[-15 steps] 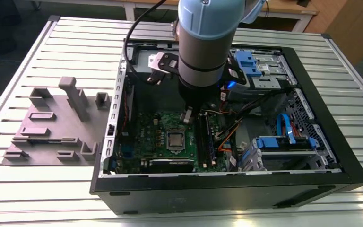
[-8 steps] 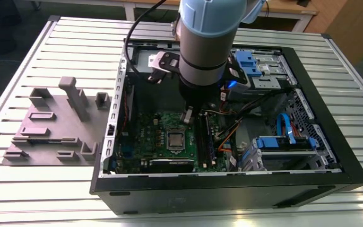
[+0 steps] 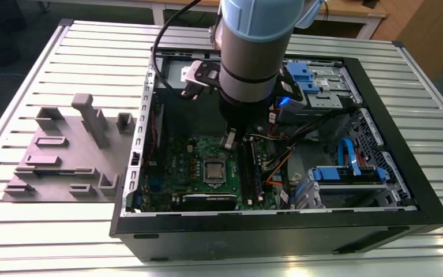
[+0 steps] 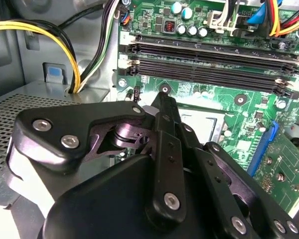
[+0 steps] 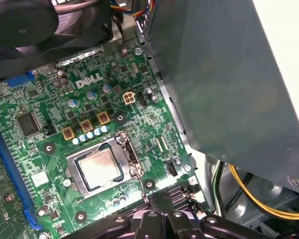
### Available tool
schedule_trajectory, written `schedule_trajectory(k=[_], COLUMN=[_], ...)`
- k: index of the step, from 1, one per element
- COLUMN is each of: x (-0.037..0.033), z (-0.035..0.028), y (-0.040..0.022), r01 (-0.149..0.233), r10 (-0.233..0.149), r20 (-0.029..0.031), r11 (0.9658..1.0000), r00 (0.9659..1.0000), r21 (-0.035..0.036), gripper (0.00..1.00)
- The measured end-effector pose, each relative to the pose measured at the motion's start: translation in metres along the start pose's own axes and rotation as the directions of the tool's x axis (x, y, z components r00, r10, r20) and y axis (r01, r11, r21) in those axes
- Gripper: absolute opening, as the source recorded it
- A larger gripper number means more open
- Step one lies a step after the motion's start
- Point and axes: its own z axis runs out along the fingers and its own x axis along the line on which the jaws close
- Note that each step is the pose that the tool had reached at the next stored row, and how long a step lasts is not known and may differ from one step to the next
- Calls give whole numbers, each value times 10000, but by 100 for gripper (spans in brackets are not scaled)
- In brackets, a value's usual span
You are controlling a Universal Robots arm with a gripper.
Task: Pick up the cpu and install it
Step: 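Install the first cpu locking lever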
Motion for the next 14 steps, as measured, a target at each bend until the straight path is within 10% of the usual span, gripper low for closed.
schedule_trajectory(k=[4, 9, 12, 14], x=[-1, -2, -3, -2], z=[-4, -4, -4, -4], y=[-2, -2, -5, -5], r01=[-4, -1, 22, 28], r10=[4, 1, -20, -25], r20=[-137, -149, -397, -433], r11=[10000, 10000, 10000, 10000], r00=[9999, 9999, 9992, 9991], r21=[-23, -19, 55, 66], gripper=[10, 10, 10, 10])
